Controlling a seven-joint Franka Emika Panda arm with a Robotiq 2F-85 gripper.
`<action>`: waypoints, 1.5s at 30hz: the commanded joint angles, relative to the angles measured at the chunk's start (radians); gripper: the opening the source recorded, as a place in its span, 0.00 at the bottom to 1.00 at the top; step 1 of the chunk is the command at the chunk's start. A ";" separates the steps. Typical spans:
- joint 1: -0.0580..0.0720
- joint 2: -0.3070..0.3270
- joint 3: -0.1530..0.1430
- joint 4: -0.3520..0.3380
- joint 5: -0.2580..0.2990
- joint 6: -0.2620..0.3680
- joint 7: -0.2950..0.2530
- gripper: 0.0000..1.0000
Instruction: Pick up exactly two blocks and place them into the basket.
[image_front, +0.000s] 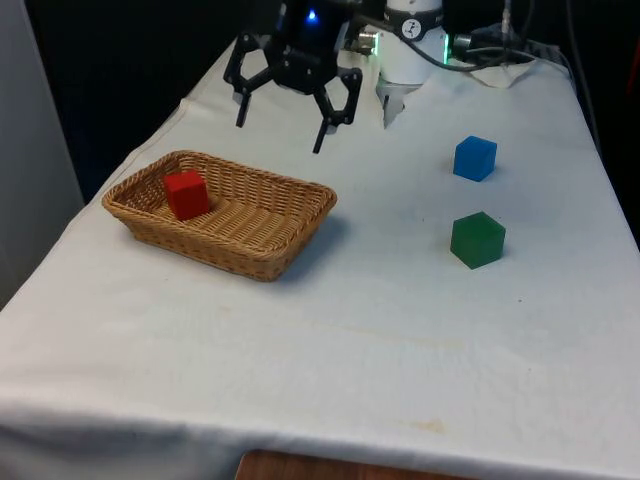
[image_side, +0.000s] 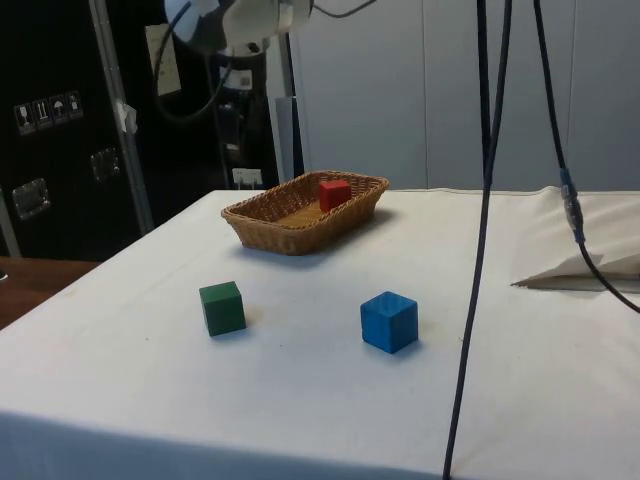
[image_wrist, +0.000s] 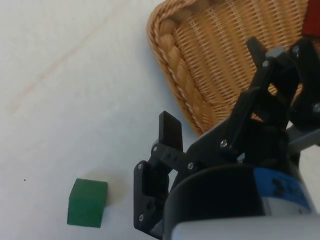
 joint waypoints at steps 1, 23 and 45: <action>0.017 0.000 -0.013 -0.013 -0.004 0.000 0.002 1.00; 0.109 -0.003 -0.020 0.021 -0.017 0.002 0.053 1.00; 0.055 -0.016 0.021 0.111 0.017 -0.127 -0.007 1.00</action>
